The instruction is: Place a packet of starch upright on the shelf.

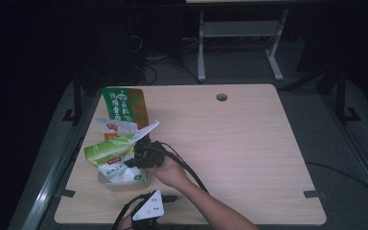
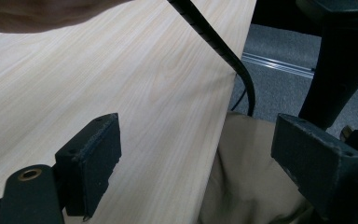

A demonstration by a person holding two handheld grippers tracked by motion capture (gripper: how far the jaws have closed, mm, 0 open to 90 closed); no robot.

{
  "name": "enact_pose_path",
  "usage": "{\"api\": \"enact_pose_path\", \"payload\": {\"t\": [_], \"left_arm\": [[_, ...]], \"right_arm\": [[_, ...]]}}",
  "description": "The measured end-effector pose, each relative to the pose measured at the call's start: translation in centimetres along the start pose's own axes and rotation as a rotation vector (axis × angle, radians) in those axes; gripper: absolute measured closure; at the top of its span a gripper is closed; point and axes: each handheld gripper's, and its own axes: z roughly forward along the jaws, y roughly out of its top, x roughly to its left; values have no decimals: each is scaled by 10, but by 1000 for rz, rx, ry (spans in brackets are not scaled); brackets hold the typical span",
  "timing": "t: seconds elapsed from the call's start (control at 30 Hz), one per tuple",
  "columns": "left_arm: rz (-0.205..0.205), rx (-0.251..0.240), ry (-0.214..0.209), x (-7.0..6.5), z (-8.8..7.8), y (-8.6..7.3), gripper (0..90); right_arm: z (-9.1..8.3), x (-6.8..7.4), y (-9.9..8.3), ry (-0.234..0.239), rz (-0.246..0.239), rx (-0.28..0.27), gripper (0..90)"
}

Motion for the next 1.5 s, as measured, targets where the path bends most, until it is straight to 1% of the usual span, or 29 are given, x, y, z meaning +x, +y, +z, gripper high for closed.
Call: {"api": "enact_pose_path", "payload": {"t": [0.03, 0.13, 0.17, 0.33, 0.4, 0.47, 0.53, 0.57, 0.63, 0.7, 0.8, 0.87, 0.97, 1.13, 1.17, 1.23, 1.3, 1.5], "left_arm": [[-2, -2, 0, 0, 0, 0, 156], [-3, -3, 1, 0, 0, 0, 156], [-2, -3, 1, 0, 0, 0, 156], [-2, -3, 3, 0, -1, 0, 156], [-1, -5, 5, 1, -1, 0, 156], [-4, -5, 4, 1, -1, 0, 156], [-5, -4, 4, 2, -1, 0, 156], [-5, -4, 4, 2, -1, 0, 156], [-6, -5, 5, 2, -1, 0, 156], [-11, -2, 6, 1, -1, 0, 156], [-12, 2, 6, 2, -1, -1, 156], [-14, -1, 7, 3, -2, -1, 156], [-20, -6, 11, 3, -2, -1, 156], [-10, -3, 15, 4, -2, -1, 156], [-17, -3, 13, 4, -2, -1, 156], [-10, -4, 15, 4, -3, 0, 156], [-17, -4, 13, 4, -2, -1, 156], [-17, -5, 15, 4, -3, -1, 156]], "right_arm": [[0, 0, -1, 3, 13, -3, 885], [0, 1, -1, 0, 14, -2, 886], [0, 1, -1, 2, 23, -3, 885], [-1, 0, -1, 7, 17, -3, 867], [-3, -1, -1, 16, 16, -16, 835], [-5, -1, -2, 23, 14, -25, 775], [-8, -3, -2, 28, 4, -29, 737], [-12, -3, -2, 39, 12, -37, 705], [-16, -4, -2, 39, 12, -44, 690], [-20, -5, -2, 46, 14, -51, 651], [-30, -8, -5, 50, 12, -72, 627], [-36, -10, -8, 51, 20, -84, 612], [-46, -14, -12, 43, 22, -87, 576], [-63, -21, -22, 17, 31, -90, 528], [-67, -23, -24, 17, 44, -96, 519], [-72, -26, -28, 9, 50, -97, 509], [-79, -29, -32, -7, 58, -98, 498], [-94, -37, -42, -37, 81, -102, 468]]}}
